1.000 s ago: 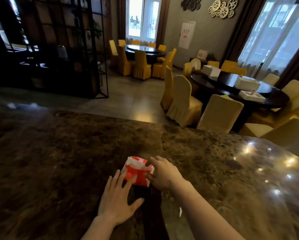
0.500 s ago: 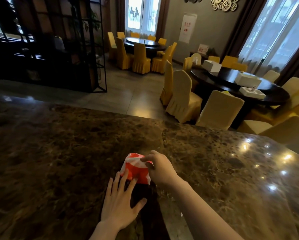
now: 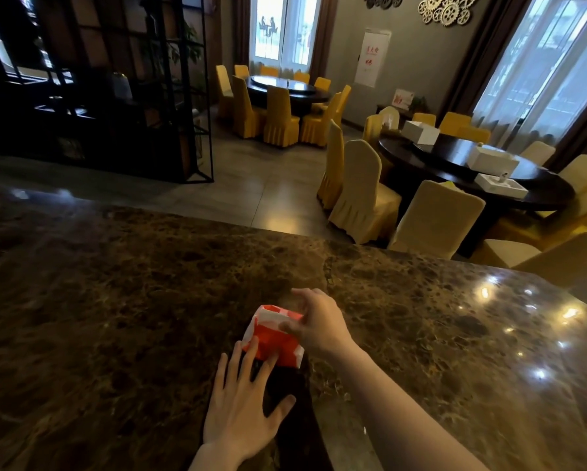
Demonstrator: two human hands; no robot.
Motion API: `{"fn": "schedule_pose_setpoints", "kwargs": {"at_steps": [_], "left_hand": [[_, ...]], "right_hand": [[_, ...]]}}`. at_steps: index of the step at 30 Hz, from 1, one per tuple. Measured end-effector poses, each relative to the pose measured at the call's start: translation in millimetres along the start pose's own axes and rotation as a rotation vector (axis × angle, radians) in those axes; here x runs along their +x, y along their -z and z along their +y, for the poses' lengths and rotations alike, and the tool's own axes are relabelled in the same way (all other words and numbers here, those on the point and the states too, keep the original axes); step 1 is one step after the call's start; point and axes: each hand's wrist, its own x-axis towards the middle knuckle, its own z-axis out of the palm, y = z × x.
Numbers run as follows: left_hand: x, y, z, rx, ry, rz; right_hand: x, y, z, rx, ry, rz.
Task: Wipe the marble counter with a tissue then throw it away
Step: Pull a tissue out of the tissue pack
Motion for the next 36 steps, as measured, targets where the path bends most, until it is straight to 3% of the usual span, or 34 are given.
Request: {"fn": "schedule_pose_setpoints", "kwargs": {"at_steps": [2, 5, 13, 23, 31, 36], "left_hand": [[0.0, -0.7, -0.4, 0.002, -0.003, -0.008], [-0.2, 0.2, -0.4, -0.010, -0.006, 0.007], [-0.3, -0.9, 1.5, -0.005, 0.014, -0.004], [-1.3, -3.6, 0.8, -0.039, 0.023, 0.037], [-0.7, -4.8, 0.7, -0.067, 0.042, 0.038], [-0.9, -2.7, 1.1, -0.052, 0.073, 0.020]], "right_hand": [[0.0, -3.6, -2.2, -0.167, 0.065, 0.018], [1.8, -5.4, -4.7, -0.205, 0.110, 0.083], [18.8, 12.5, -1.8, 0.290, -0.105, 0.217], [20.3, 49.6, -3.5, 0.719, -0.339, 0.311], [3.5, 83.0, 2.1, 0.764, -0.378, 0.434], [-50.6, 105.8, 50.7, 0.605, -0.385, 0.495]]}}
